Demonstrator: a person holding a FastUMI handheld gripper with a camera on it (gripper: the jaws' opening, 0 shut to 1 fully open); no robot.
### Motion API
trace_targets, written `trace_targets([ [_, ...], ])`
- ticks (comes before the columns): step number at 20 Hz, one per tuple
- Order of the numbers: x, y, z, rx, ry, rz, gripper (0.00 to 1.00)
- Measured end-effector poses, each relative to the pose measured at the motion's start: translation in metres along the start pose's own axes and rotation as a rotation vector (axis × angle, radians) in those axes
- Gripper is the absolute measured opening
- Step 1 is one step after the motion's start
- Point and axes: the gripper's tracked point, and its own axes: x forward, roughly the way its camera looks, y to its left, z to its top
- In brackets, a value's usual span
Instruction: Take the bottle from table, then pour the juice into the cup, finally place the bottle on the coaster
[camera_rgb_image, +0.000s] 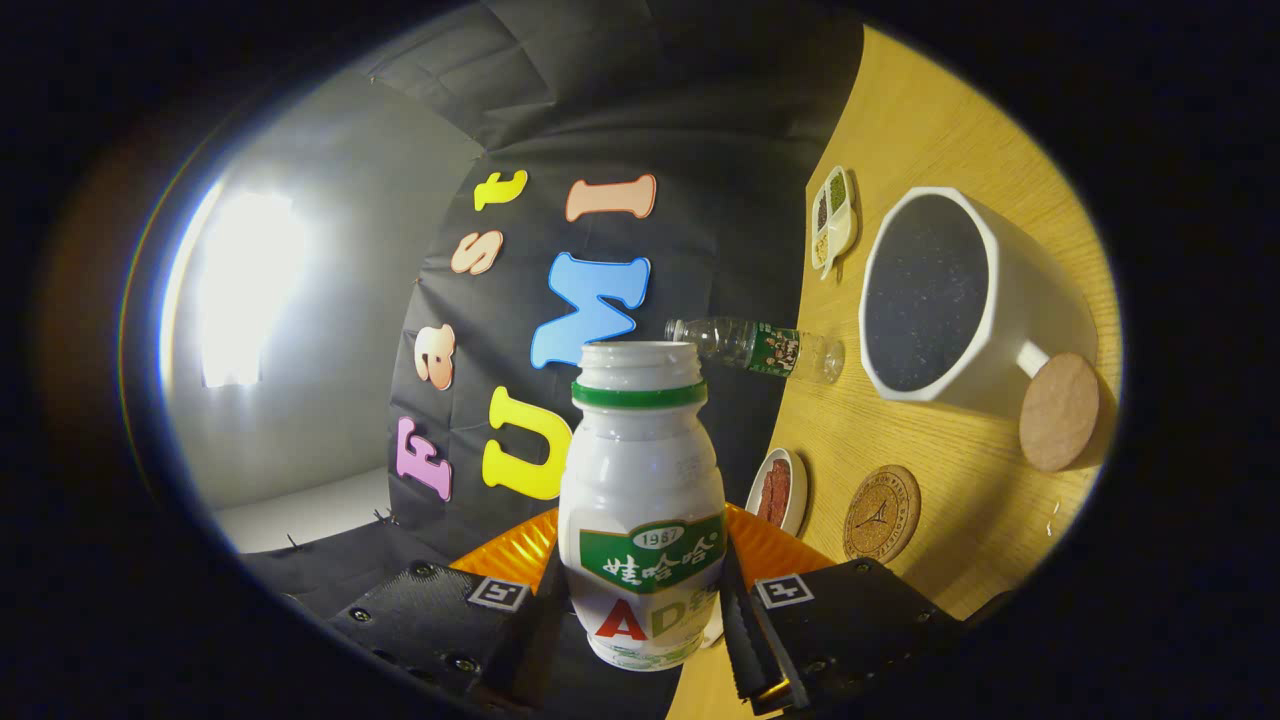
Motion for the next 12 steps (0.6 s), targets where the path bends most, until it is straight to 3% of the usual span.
trace_targets([
  [12,-0.002,-0.001,0.013,0.164,-0.043,0.012,0.67],
])
